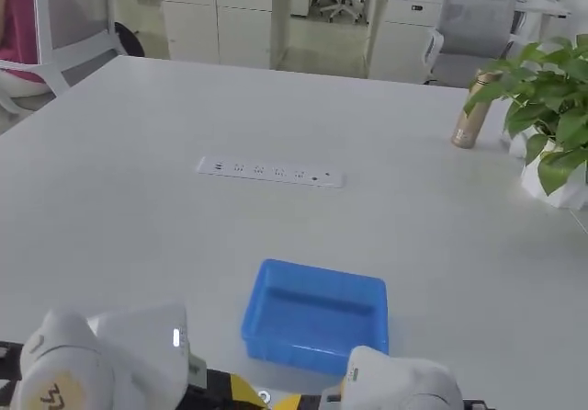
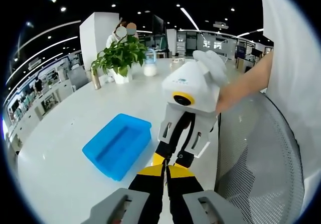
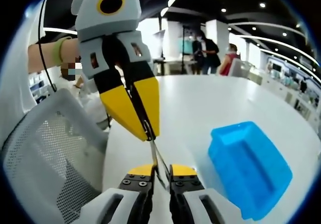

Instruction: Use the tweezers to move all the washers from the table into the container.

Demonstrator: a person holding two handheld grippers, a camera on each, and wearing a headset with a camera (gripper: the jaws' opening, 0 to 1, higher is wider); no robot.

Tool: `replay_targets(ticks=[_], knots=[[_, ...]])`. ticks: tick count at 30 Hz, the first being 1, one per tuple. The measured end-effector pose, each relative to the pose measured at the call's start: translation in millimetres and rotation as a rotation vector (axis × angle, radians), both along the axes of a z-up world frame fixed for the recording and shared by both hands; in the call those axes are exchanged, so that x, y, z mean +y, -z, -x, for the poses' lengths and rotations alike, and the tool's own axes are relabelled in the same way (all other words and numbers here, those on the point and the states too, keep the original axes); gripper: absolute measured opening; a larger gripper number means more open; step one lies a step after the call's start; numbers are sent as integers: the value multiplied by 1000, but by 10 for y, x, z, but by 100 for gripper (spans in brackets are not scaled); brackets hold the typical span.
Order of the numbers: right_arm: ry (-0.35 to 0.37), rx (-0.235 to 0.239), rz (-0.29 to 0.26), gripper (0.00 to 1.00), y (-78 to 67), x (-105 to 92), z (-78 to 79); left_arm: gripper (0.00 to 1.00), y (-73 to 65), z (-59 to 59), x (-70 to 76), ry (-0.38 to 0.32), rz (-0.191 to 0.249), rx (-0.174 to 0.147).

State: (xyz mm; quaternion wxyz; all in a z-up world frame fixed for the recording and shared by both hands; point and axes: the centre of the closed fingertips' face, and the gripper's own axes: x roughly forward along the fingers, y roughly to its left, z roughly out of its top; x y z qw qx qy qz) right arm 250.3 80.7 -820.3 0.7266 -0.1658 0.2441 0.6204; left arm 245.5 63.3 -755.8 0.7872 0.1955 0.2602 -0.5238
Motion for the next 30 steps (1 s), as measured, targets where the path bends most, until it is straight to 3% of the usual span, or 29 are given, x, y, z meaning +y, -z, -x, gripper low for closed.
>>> replay_targets(ticks=[7, 8, 12, 21, 30], knots=[[5, -20, 25, 6, 8, -18, 10, 0, -6, -19, 5, 47, -25, 7], [6, -26, 21, 6, 2, -23, 19, 0, -15, -18, 3, 67, -40, -9], [16, -17, 12, 7, 15, -37, 24, 0, -9, 11, -22, 107, -59, -11], [33, -20, 3, 7, -4, -52, -5, 0, -22, -3, -70, 132, -81, -22], [42, 16, -4, 6, 21, -55, -5, 0, 13, -19, -57, 120, -81, -2]])
